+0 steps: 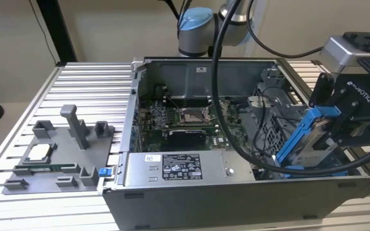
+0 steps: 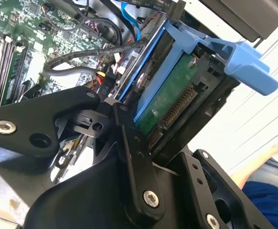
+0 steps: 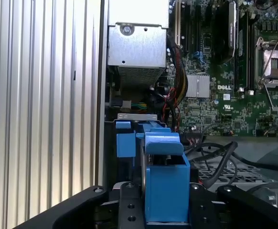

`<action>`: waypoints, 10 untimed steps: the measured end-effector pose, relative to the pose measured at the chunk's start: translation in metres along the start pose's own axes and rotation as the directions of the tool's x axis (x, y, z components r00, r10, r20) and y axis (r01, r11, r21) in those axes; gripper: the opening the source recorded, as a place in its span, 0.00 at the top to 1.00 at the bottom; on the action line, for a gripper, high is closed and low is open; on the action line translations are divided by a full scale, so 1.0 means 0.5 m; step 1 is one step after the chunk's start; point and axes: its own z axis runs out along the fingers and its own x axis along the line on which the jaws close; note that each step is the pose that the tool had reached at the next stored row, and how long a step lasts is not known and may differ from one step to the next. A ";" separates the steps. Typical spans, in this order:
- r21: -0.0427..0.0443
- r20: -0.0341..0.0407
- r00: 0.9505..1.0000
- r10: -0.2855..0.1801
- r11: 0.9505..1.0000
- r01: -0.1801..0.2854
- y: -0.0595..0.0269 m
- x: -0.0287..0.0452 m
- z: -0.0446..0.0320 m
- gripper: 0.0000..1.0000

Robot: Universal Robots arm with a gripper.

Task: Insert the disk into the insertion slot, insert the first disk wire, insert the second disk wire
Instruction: 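Insert the disk into the insertion slot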

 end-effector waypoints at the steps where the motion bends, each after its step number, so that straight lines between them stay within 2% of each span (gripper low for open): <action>1: 0.000 0.000 1.000 0.000 1.000 0.000 0.000 0.000 0.000 1.00; 10: -0.002 0.000 1.000 0.000 1.000 0.000 0.000 0.000 0.004 1.00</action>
